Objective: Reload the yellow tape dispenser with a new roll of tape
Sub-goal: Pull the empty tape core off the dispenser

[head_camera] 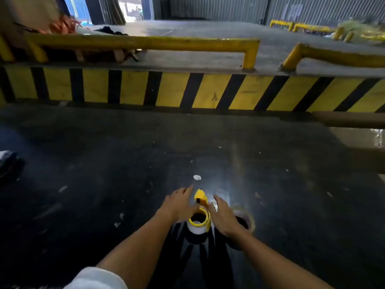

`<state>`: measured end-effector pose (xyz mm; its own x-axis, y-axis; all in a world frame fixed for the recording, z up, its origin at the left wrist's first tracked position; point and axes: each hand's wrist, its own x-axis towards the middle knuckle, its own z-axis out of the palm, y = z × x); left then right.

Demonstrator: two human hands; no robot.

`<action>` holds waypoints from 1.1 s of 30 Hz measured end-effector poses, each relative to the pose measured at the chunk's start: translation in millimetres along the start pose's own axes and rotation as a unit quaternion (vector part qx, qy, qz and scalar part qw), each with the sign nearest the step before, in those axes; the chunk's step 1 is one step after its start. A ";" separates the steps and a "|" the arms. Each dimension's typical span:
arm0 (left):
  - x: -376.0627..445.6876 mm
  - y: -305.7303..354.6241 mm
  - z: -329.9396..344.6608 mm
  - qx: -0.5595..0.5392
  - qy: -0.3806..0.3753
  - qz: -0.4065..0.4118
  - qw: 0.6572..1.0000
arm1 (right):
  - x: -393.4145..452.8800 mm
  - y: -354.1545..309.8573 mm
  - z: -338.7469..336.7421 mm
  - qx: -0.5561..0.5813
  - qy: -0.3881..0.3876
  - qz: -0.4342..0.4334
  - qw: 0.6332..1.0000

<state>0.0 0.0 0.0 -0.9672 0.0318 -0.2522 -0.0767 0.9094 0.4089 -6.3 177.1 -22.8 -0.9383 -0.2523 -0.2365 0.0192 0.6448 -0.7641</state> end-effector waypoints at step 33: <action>3.0 -15.6 61.3 -0.248 0.037 -0.008 0.968 | 34.0 27.5 8.2 0.293 -0.097 0.160 0.938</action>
<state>13.2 11.3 -60.9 -0.9784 -0.0274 -0.2051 -0.1805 0.5977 0.7811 -34.9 180.4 -56.8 -0.7722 -0.2765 -0.5720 0.5295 0.2175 -0.8200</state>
